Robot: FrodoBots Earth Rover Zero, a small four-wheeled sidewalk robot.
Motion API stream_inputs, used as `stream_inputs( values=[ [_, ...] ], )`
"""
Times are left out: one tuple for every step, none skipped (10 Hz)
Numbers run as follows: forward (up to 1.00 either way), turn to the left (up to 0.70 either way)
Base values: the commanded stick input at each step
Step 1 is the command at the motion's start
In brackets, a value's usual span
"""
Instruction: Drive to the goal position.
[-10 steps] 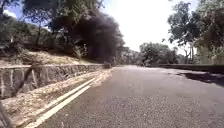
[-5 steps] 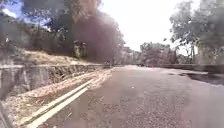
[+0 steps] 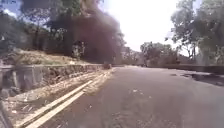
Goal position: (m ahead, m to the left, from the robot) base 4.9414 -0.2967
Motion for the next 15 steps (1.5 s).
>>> stream_inputs(
  values=[
    [0.5, 0.0],
    [0.5, 0.0],
    [0.5, 0.0],
    [0.5, 0.0],
    [0.5, 0.0],
    [0.5, 0.0],
    [0.5, 0.0],
    [0.5, 0.0],
    [0.5, 0.0],
    [0.5, 0.0],
    [0.5, 0.0],
    [0.5, 0.0],
    [0.5, 0.0],
    [0.5, 0.0],
    [0.5, 0.0]
  ],
)
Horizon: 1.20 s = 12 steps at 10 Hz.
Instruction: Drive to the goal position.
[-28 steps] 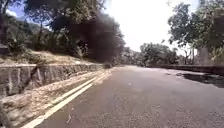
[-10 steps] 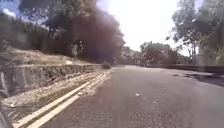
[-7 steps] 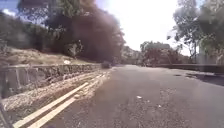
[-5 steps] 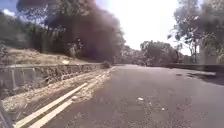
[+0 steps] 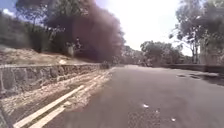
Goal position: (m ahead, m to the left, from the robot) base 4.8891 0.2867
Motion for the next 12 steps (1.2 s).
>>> stream_inputs(
  values=[
    [0.5, 0.0],
    [0.5, 0.0],
    [0.5, 0.0],
    [0.5, 0.0],
    [0.5, 0.0],
    [0.5, 0.0],
    [0.5, 0.0],
    [0.5, 0.0],
    [0.5, 0.0],
    [0.5, 0.0],
    [0.5, 0.0],
    [0.5, 0.0]
  ],
)
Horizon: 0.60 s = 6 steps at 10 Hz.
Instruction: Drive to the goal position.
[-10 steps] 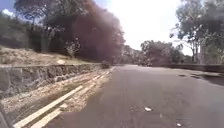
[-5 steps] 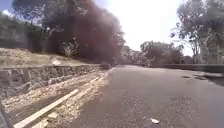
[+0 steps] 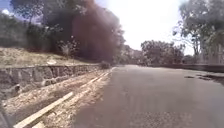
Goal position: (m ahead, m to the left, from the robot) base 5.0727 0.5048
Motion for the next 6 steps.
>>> stream_inputs(
  values=[
    [0.5, 0.0],
    [0.5, 0.0],
    [0.5, 0.0],
    [0.5, 0.0],
    [0.5, 0.0],
    [0.5, 0.0]
  ],
)
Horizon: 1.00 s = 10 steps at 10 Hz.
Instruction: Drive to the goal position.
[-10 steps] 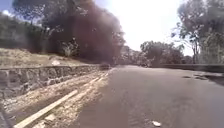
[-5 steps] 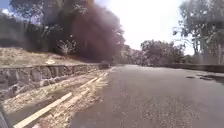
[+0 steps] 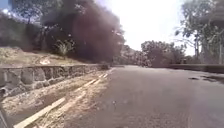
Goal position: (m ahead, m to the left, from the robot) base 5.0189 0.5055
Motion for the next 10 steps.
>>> stream_inputs(
  values=[
    [0.5, 0.0],
    [0.5, 0.0],
    [0.5, 0.0],
    [0.5, 0.0],
    [0.5, 0.0],
    [0.5, 0.0],
    [0.5, 0.0],
    [0.5, 0.0],
    [0.5, 0.0],
    [0.5, 0.0]
  ],
)
